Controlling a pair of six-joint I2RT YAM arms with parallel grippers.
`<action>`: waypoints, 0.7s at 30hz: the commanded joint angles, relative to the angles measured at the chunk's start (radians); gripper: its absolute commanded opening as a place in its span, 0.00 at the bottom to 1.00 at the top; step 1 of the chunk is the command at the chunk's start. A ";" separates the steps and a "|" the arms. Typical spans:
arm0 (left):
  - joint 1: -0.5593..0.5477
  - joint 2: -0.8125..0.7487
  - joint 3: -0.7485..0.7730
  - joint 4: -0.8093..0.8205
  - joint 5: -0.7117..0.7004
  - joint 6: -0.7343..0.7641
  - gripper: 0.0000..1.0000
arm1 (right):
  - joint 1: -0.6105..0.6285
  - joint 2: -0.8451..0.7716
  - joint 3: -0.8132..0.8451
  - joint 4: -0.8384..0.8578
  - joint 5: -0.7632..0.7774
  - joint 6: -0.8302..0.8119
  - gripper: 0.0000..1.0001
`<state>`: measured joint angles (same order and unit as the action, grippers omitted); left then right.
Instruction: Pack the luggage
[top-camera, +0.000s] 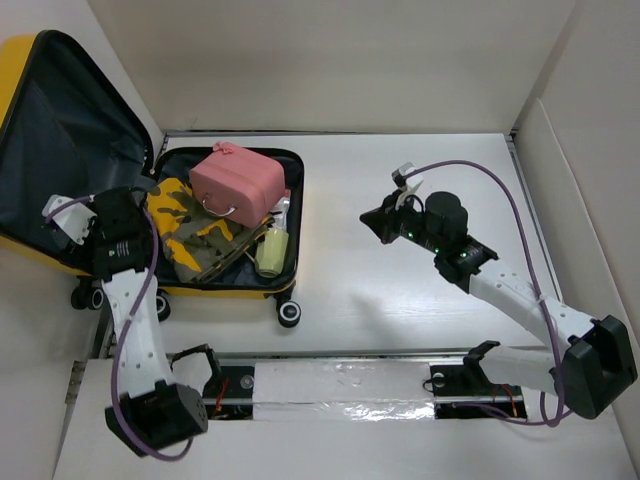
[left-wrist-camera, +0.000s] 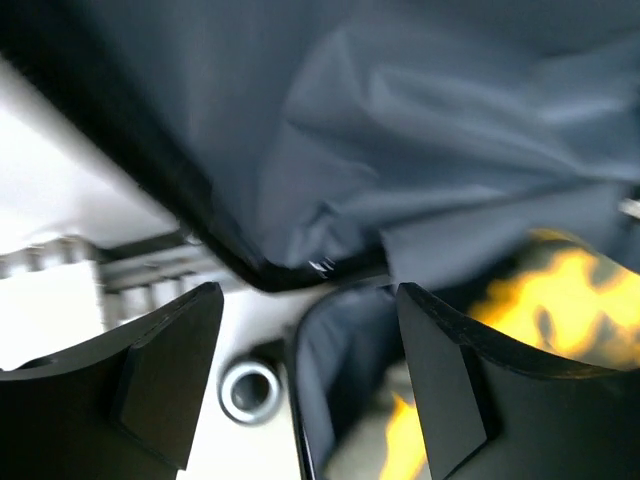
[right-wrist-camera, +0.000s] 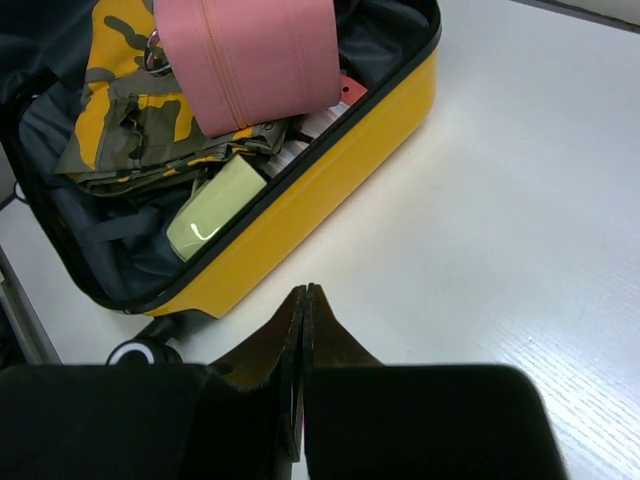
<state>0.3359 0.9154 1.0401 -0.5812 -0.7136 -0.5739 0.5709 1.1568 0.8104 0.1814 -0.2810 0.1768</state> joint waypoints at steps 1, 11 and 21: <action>0.005 0.106 0.061 -0.065 -0.225 -0.037 0.65 | 0.009 -0.011 0.062 -0.031 0.022 -0.025 0.00; 0.005 0.040 -0.031 -0.111 -0.253 -0.170 0.50 | 0.009 0.070 0.107 -0.091 0.000 -0.031 0.01; 0.005 0.033 -0.008 -0.197 -0.363 -0.216 0.50 | 0.009 0.049 0.128 -0.137 0.016 -0.039 0.02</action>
<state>0.3359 0.9207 0.9909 -0.7750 -0.9546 -0.6971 0.5709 1.2369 0.8864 0.0517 -0.2699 0.1539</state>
